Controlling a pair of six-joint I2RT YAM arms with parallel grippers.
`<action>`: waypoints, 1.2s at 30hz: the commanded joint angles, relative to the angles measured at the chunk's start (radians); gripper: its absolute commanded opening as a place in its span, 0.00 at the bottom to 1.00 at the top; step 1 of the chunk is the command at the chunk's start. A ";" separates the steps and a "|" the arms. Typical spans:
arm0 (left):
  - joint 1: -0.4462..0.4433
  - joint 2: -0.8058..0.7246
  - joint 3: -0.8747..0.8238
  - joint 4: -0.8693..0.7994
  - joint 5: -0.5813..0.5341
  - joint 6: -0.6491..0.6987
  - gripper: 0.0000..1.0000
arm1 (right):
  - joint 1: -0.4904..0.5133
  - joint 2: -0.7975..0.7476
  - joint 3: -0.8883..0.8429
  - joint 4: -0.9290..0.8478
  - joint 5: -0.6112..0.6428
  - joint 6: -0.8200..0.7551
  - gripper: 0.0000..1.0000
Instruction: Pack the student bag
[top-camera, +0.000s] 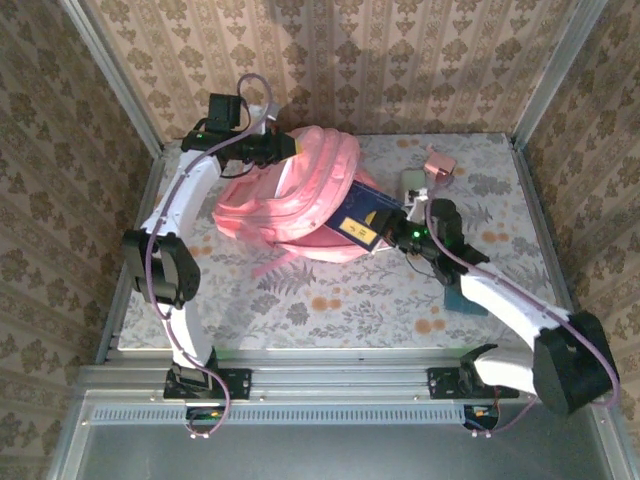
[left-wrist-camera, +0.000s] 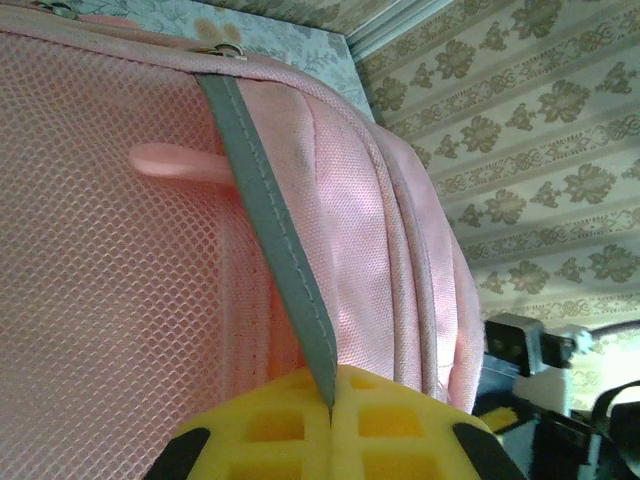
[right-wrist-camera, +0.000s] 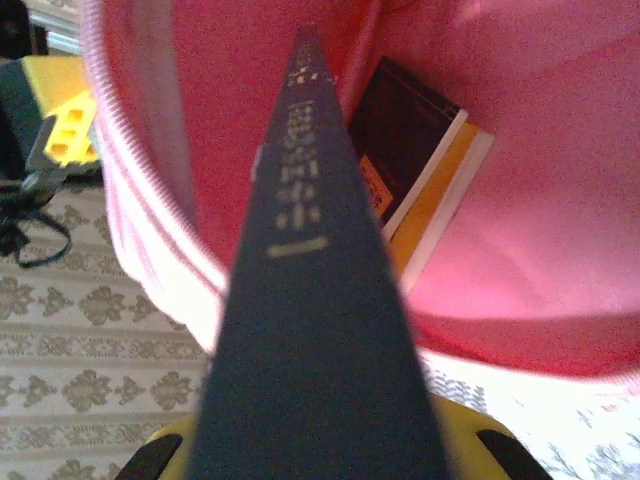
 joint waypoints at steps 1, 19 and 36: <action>0.021 -0.111 0.000 0.138 0.082 -0.070 0.00 | 0.049 0.105 0.109 0.138 0.027 0.060 0.00; 0.077 -0.249 -0.064 0.248 0.108 -0.182 0.00 | 0.299 0.818 0.727 0.089 0.228 0.085 0.15; 0.288 -0.399 -0.303 0.296 -0.042 -0.212 0.00 | 0.337 0.580 0.660 -0.095 0.234 -0.260 0.97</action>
